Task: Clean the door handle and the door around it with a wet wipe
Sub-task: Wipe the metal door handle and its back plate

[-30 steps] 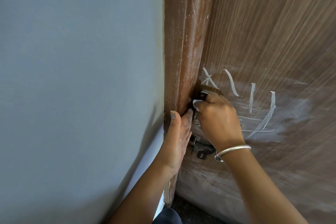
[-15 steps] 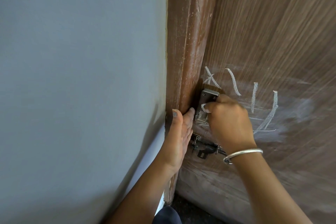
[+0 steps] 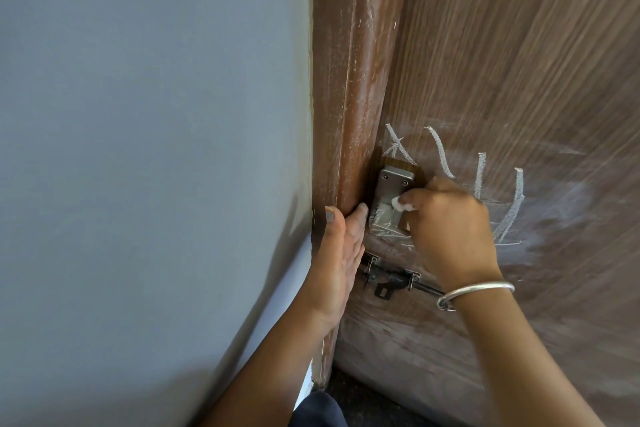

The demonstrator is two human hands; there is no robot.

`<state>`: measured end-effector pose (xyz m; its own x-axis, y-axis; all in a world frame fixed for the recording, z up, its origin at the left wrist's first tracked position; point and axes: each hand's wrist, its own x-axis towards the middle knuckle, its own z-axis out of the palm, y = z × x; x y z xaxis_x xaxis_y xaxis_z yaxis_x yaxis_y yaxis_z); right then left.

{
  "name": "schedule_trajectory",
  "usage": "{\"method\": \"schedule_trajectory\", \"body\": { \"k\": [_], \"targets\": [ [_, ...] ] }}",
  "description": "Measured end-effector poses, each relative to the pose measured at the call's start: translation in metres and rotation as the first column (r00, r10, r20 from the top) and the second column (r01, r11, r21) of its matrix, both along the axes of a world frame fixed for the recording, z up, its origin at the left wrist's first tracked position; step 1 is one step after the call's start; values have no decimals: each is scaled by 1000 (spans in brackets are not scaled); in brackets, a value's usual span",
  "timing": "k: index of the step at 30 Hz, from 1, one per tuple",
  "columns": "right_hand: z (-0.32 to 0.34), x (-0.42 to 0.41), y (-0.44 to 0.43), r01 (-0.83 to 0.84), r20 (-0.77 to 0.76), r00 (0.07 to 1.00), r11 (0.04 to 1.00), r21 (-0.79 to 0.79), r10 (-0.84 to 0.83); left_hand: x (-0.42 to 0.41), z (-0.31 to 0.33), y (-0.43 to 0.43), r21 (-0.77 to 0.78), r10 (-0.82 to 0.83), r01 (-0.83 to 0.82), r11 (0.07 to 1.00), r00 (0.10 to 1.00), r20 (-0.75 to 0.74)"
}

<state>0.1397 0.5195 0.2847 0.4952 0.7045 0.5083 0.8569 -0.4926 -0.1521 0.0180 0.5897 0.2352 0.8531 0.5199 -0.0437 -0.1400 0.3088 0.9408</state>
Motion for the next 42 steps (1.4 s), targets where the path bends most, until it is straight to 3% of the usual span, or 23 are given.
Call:
{"method": "schedule_trajectory", "body": {
  "k": [3, 7, 13, 18, 23, 30, 37, 40, 42],
  "targets": [
    [-2, -3, -2, -46, 32, 998, 999, -1, 46, 1, -1, 0, -5, -2, 2, 1000, 1000, -6],
    [-3, 1, 1, -6, 15, 1000, 985, -175, 9, 1, 0, 0, -4, 3, -3, 1000, 1000, -11],
    [-2, -9, 0, -23, 16, 1000, 999, -36, 24, 0, 1, -2, -5, 3, -3, 1000, 1000, -8],
    [-3, -9, 8, 5, 34, 999, 985, -175, 1, 0, 2, -2, -16, 6, -6, 1000, 1000, -2],
    [2, -3, -10, -17, -42, 999, 997, 81, 20, 0, 1, -1, -15, 4, -4, 1000, 1000, -4],
    [-1, 12, -28, -44, -144, 987, 985, 168, 69, 0, 0, -2, -23, 10, -11, 1000, 1000, -25],
    [-23, 15, -42, -52, -148, 982, 917, 396, 119, 0, -2, -1, -7, -17, 17, 1000, 997, -81],
    [-47, 19, -62, 52, -295, 946, 833, 551, 136, 0, -2, 0, -24, -24, 22, 999, 996, -88],
    [-67, 17, -70, 223, -534, 810, 715, 663, 243, 0, -2, -1, -23, -24, 22, 999, 995, -92]
  ]
}}
